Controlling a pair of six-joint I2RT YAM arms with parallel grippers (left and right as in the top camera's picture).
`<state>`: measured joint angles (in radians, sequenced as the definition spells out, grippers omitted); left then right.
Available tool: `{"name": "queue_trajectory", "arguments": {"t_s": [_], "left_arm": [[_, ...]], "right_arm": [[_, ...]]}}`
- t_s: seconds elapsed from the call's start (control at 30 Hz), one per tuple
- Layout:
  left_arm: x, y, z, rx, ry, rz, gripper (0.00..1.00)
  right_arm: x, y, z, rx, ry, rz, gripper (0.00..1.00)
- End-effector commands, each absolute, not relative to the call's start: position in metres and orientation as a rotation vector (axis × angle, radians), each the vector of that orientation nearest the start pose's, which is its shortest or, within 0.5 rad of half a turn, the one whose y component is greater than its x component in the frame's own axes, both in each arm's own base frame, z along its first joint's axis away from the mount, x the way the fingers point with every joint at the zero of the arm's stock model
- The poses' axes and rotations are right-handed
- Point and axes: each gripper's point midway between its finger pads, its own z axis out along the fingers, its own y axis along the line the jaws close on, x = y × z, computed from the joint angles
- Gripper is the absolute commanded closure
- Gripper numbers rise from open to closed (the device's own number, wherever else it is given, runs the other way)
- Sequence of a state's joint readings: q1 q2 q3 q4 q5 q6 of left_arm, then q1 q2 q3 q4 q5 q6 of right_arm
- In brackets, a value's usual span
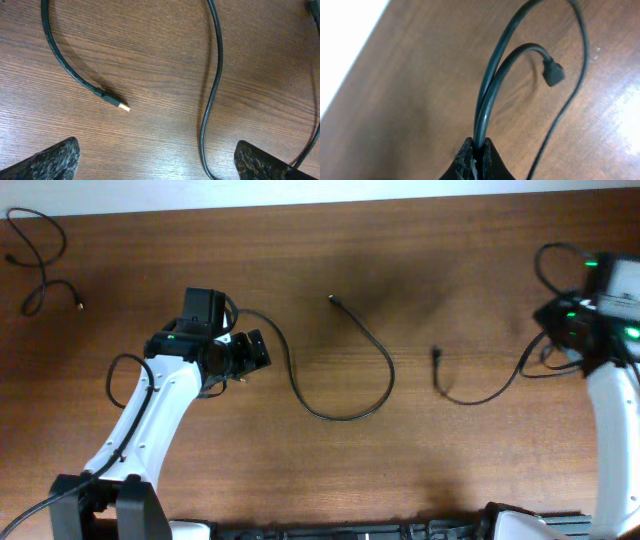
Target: Untangle cables
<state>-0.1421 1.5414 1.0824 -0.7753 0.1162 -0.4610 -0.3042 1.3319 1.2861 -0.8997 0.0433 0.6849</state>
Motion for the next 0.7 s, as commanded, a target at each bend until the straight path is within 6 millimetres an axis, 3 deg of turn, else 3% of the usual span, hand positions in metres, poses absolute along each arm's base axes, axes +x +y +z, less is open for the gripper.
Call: {"name": "queue_trajectory", "arguments": {"t_s": [0.0,0.13,0.23,0.33,0.53,0.67], "left_arm": [[0.332,-0.067,0.087,-0.416,2.817,-0.286,0.01],[0.332,-0.068,0.088,-0.415,2.818,-0.297,0.01],[0.331,-0.072,0.088,-0.501,2.814,-0.342,0.01],[0.331,-0.074,0.088,-0.515,2.815,-0.36,0.01],[0.327,-0.09,0.091,-0.494,2.832,-0.495,0.01],[0.327,-0.091,0.091,-0.529,2.83,-0.501,0.01]], "right_arm": [[0.337,-0.094,0.21,1.1,2.309,0.258,0.96],[0.337,-0.081,0.167,1.119,2.439,0.259,0.96],[0.337,-0.061,0.123,1.119,2.589,0.256,0.96],[0.342,-0.046,0.093,1.101,2.686,0.252,0.96],[0.352,-0.022,0.05,1.043,2.804,0.24,0.96],[0.351,-0.02,0.031,1.056,2.848,0.221,0.96]]}}
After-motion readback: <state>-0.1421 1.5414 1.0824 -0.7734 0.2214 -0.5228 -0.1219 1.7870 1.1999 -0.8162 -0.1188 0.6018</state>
